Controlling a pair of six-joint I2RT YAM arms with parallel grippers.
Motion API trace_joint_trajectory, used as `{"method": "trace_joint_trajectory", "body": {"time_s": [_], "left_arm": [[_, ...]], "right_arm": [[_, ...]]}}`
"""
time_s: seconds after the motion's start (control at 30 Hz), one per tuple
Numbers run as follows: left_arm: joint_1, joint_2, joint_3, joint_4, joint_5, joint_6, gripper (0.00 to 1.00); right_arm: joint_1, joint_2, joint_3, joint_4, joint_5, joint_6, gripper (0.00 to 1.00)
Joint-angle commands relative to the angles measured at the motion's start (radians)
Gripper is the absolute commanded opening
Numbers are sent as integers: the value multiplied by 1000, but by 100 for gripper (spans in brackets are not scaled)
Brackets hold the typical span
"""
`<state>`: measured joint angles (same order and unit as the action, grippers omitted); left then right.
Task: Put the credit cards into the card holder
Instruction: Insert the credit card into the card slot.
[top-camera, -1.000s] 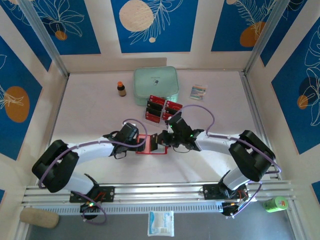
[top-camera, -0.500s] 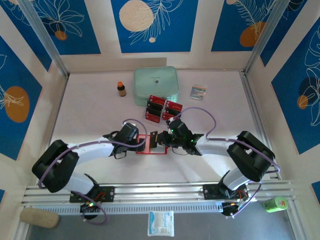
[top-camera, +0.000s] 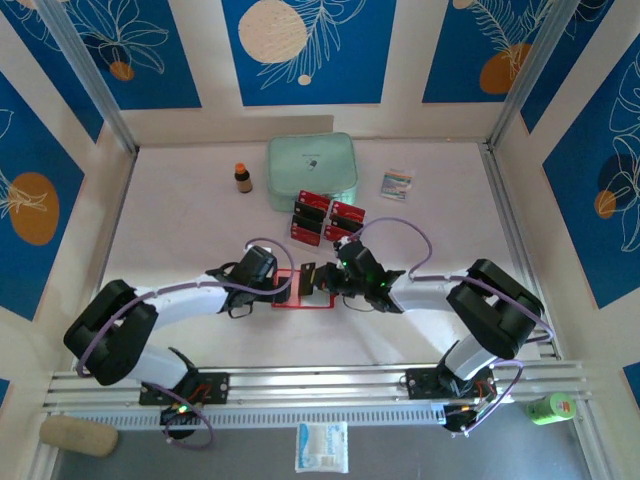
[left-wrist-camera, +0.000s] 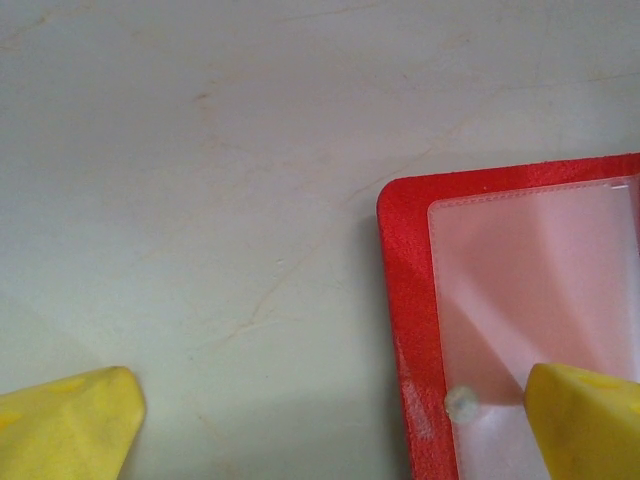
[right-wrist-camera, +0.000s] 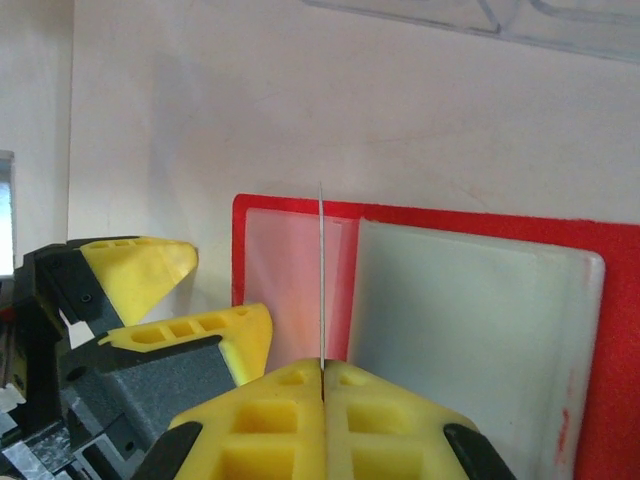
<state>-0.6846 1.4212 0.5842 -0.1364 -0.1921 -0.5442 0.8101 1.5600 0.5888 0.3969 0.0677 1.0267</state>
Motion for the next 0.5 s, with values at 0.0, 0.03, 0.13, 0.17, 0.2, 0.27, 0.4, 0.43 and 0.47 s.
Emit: {"method": "trace_joint_trajectory", "body": {"time_s": [0.0, 0.03, 0.13, 0.17, 0.2, 0.27, 0.4, 0.43, 0.47], "left_arm": [[8, 12, -37, -56, -8, -22, 100], [9, 12, -37, -57, -7, -22, 100], [9, 15, -36, -55, -7, -20, 100], [9, 17, -36, -53, -7, -20, 100], [10, 19, -36, -54, -6, -20, 100], [10, 22, -36, -51, -4, -20, 100], [9, 28, -37, -45, -4, -20, 100], [8, 28, -39, -45, -3, -20, 100], [10, 28, -40, -44, -3, -20, 100]], "right_arm": [[8, 13, -20, 24, 28, 16, 0], [8, 16, -24, 25, 27, 19, 0], [8, 25, -27, 38, 23, 25, 0], [8, 29, -30, 42, 21, 27, 0], [7, 30, -30, 46, 19, 30, 0], [7, 32, -34, 55, 16, 33, 0], [8, 32, -38, 70, 8, 41, 0], [8, 35, -38, 73, 6, 42, 0], [7, 36, -38, 76, 4, 44, 0]]}}
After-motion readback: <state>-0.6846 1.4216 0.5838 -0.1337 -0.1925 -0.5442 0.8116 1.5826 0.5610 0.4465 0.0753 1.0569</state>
